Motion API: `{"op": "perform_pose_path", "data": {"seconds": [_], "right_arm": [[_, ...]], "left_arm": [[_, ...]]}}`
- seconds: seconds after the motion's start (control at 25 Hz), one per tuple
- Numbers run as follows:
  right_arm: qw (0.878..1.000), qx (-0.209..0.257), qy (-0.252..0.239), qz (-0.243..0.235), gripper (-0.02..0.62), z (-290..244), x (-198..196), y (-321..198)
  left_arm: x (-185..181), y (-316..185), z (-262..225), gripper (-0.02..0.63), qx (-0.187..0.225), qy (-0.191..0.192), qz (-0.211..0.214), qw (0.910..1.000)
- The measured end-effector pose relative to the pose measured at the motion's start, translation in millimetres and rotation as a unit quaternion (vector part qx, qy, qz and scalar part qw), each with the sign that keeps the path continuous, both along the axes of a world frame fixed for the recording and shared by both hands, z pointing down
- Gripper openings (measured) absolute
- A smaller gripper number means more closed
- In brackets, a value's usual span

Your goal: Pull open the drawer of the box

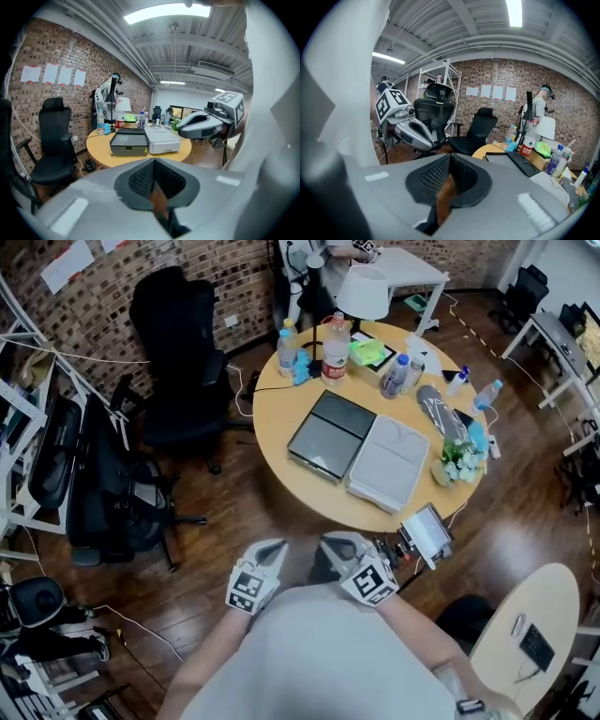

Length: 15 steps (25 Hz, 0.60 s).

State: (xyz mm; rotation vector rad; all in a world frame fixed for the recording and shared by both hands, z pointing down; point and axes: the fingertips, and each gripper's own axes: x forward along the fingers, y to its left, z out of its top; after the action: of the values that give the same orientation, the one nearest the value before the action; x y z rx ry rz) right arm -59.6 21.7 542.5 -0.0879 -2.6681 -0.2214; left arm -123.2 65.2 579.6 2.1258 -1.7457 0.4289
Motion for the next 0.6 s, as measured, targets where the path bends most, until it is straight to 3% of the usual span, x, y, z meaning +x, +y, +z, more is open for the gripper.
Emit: {"op": "perform_pose_path", "data": {"seconds": [0.24, 0.6], "right_arm": [[1.000, 0.000, -0.014, -0.001, 0.003, -2.2, -20.1, -44.7], [0.999, -0.004, -0.034, -0.035, 0.003, -14.9, -38.8, -80.4]], "left_arm": [[-18.0, -57.9, -1.3, 0.006, -0.005, -0.034, 0.025, 0.9991], [-26.8, -114.6, -1.6, 0.006, -0.026, -0.012, 0.033, 0.9990]]}}
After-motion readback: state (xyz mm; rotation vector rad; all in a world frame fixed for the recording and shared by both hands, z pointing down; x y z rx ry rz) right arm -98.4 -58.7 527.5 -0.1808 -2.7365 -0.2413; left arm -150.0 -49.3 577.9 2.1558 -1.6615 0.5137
